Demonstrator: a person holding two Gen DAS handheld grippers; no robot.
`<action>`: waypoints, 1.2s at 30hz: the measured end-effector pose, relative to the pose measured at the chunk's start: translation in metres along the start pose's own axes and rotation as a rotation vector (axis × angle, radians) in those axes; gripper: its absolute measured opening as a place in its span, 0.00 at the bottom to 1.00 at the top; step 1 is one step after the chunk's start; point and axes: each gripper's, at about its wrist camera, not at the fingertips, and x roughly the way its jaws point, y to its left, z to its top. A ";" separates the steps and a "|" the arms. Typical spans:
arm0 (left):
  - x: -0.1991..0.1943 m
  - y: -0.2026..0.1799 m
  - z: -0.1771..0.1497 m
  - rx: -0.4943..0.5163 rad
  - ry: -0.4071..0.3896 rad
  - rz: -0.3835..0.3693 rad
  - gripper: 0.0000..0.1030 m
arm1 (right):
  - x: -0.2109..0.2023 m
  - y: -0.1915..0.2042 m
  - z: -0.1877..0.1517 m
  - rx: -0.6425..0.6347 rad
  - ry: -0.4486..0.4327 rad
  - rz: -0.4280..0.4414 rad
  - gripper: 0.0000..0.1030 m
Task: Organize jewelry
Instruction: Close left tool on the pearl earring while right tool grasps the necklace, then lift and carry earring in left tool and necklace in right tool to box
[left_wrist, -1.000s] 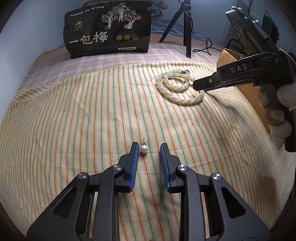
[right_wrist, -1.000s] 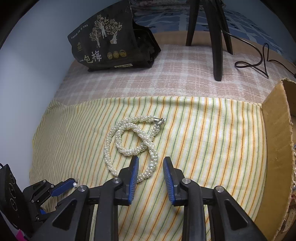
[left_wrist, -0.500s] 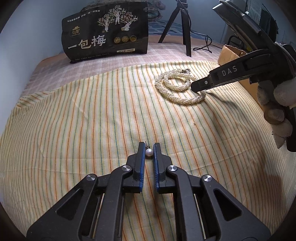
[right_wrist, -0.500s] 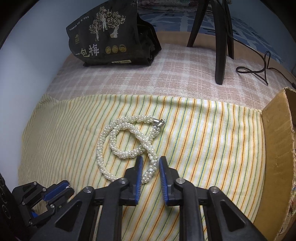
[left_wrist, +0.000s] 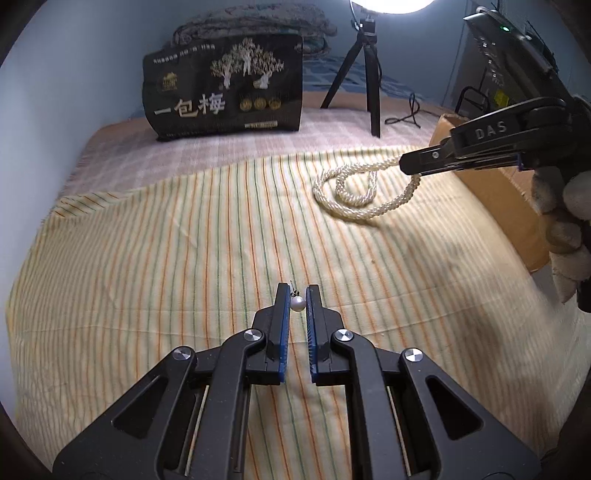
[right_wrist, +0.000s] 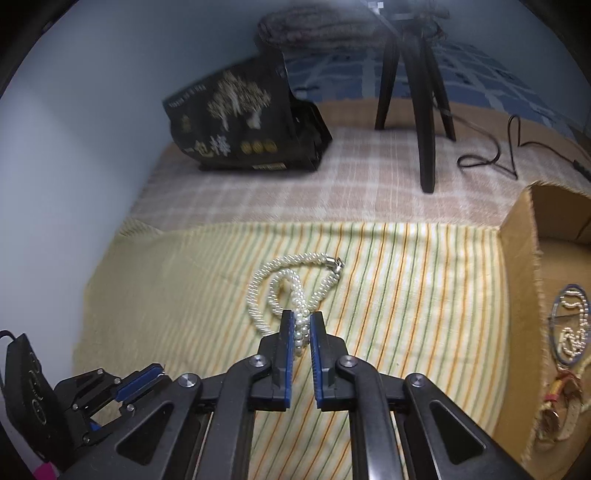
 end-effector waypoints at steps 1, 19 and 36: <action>-0.005 -0.002 0.001 0.000 -0.007 -0.002 0.06 | -0.006 0.001 0.000 -0.004 -0.007 0.000 0.05; -0.093 -0.052 0.030 0.054 -0.131 -0.044 0.06 | -0.148 0.012 -0.010 -0.074 -0.164 -0.009 0.05; -0.140 -0.133 0.066 0.144 -0.222 -0.140 0.06 | -0.283 -0.026 -0.037 -0.065 -0.338 -0.034 0.05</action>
